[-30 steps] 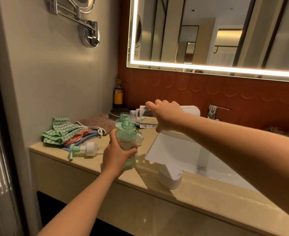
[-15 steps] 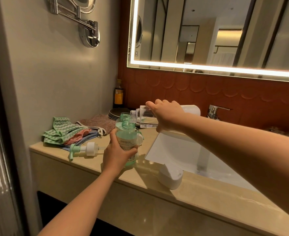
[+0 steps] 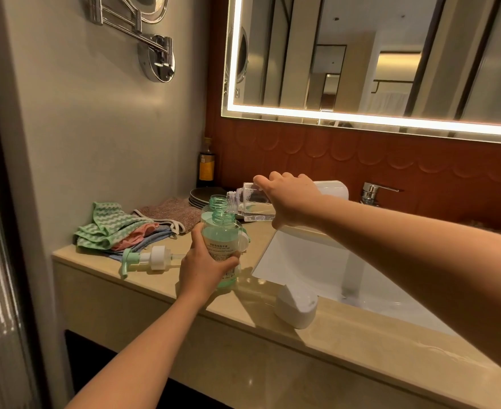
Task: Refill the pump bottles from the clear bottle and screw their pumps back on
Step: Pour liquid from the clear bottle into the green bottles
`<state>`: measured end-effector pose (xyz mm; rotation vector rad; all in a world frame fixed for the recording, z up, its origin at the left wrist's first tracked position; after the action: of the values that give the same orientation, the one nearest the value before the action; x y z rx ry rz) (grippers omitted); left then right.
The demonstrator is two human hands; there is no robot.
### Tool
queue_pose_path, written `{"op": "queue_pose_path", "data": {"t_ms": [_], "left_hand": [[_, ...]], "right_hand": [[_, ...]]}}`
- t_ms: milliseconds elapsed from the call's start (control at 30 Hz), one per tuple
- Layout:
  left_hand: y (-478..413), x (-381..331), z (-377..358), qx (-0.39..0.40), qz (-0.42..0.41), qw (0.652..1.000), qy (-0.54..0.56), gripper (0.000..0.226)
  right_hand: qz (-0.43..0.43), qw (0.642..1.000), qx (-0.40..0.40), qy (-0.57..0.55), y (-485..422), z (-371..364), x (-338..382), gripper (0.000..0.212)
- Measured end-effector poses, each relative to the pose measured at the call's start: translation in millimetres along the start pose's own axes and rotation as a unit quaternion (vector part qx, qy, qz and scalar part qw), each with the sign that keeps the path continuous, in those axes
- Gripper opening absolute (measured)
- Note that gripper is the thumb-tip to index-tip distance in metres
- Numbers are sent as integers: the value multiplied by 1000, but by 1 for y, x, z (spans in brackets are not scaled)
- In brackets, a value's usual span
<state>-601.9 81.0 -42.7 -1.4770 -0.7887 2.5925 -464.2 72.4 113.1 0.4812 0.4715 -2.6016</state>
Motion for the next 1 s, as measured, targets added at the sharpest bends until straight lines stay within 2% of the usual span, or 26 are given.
{"op": "queue_pose_path", "data": {"t_ms": [1000], "left_hand": [[0, 0, 0, 4, 3, 1000, 3, 88]], "right_hand": [[0, 1000, -8, 10, -3, 1, 1, 87]]}}
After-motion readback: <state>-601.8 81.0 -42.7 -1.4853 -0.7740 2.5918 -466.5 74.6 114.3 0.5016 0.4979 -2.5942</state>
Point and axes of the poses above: each hand's wrist, its own y-axis away from the middle knuckle, its own z-axis out of the back of the hand, x = y × z, the point moved 8 cm from there along -y, towards the middle knuckle, and after that the axes turned 7 degrees about x, right-handed, at the moved point
